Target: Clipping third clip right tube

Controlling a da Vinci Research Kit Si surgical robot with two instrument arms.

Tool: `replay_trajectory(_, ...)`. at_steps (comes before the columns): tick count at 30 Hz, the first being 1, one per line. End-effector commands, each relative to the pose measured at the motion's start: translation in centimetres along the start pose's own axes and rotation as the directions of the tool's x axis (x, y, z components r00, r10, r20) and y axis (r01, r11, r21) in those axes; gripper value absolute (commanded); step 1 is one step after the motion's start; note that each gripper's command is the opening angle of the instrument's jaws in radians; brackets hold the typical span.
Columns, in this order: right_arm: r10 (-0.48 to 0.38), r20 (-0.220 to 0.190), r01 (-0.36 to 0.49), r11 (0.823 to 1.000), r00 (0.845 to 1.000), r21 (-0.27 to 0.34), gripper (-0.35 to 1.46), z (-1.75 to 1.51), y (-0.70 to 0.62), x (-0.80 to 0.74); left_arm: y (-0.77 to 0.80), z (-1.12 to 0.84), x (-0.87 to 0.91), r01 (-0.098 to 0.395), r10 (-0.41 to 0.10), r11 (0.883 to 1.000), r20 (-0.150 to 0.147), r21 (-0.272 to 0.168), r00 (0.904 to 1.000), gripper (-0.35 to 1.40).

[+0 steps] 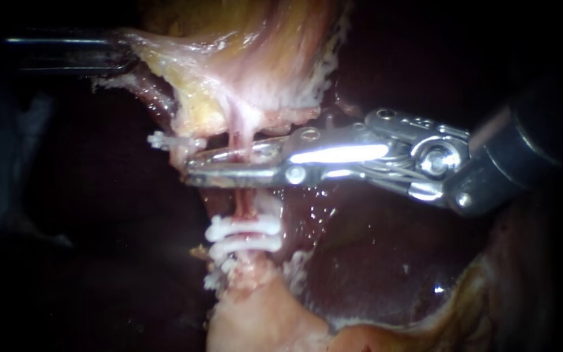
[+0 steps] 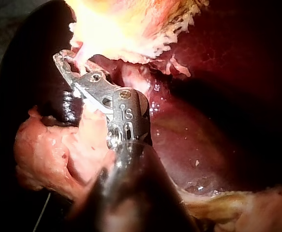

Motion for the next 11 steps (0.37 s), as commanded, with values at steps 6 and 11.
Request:
replay_trajectory(6, -0.001, 0.008, 0.001, 1.000, 1.000, -0.004, -0.35, 0.00, 0.02, 0.00, -0.01, 0.00, 0.00, 0.000, 0.000, 1.000, 0.000, 0.000, 1.0000, -0.35)
replay_trajectory(11, -0.001, 0.008, 0.001, 1.000, 1.000, -0.004, -0.35, 0.00, 0.03, 0.00, -0.01, 0.00, 0.00, 0.000, 0.000, 1.000, 0.000, 0.000, 1.0000, -0.35)
